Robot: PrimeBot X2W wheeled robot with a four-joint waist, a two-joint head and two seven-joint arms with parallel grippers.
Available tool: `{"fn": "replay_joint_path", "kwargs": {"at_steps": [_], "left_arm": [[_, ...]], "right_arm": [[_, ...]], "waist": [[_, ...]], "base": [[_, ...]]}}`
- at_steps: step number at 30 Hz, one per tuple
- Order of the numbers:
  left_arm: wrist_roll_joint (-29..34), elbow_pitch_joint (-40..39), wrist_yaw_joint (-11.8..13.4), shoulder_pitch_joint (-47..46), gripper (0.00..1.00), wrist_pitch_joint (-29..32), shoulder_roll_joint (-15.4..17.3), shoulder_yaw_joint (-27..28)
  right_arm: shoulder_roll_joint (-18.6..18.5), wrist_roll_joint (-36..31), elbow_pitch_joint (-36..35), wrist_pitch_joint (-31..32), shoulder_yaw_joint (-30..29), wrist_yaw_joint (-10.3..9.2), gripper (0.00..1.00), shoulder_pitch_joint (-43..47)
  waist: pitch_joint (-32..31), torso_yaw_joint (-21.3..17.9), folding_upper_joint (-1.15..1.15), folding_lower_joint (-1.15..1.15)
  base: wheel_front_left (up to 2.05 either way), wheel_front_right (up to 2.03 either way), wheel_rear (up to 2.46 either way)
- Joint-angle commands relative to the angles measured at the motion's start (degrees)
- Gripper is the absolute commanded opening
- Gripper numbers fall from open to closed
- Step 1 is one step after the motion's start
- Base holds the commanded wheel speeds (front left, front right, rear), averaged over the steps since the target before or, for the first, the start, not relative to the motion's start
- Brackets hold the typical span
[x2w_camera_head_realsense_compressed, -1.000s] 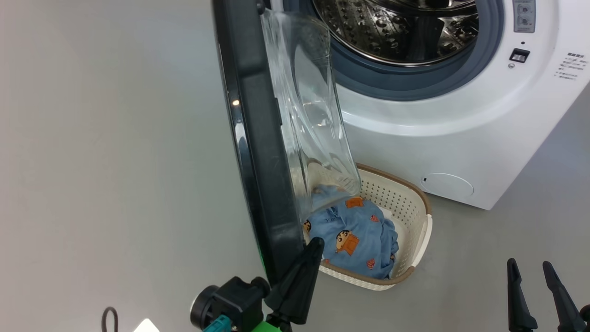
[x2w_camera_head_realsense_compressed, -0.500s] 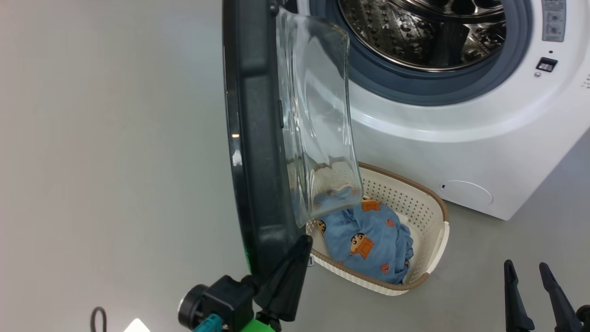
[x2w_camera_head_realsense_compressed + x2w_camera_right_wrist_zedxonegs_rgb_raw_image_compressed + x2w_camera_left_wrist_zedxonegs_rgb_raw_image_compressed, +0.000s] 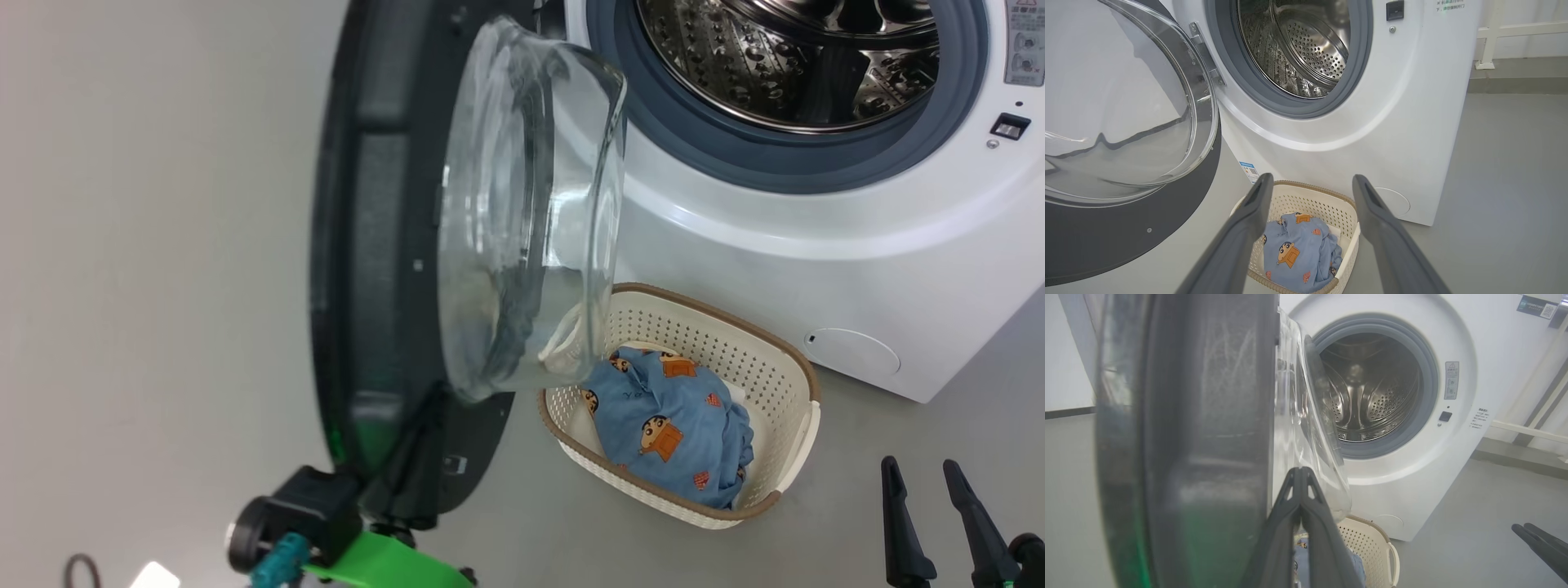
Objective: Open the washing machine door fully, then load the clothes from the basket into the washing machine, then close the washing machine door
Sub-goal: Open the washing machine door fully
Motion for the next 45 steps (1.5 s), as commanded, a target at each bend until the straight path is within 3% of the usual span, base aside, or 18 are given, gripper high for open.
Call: {"fn": "replay_joint_path", "kwargs": {"at_steps": [1, 15, 35, 45], "left_arm": [[-0.1, -0.5, 1.3, -1.1, 0.0, -1.0, 1.7, 4.3], [-3.2, 6.7, 3.6, -2.7, 0.0, -5.8, 3.6, 14.2], [-4.8, 25.8, 0.7, -14.4, 0.0, -9.9, 1.2, 23.7], [-0.8, 28.2, -0.3, -18.1, 0.0, -10.0, -0.1, 31.5]], "right_arm": [[-1.2, -0.5, -1.1, -0.7, 1.9, 0.09, 1.0, -2.2], [-3.7, -1.0, -0.9, -0.7, 2.2, 0.09, 1.0, -2.8], [-5.4, -1.6, -2.7, -0.7, 0.6, 0.09, 1.0, -1.0], [-6.2, -1.7, -2.9, -0.7, 0.6, 0.09, 1.0, -1.4]], "waist": [[0.2, 0.1, 0.0, 0.0], [2.3, 0.6, 0.0, 0.0], [5.1, -0.6, 0.0, 0.0], [7.0, -3.0, 0.0, 0.0]], "base": [[0.0, 0.0, 0.0], [0.0, 0.0, 0.0], [0.0, 0.0, 0.0], [0.0, 0.0, 0.0]]}}
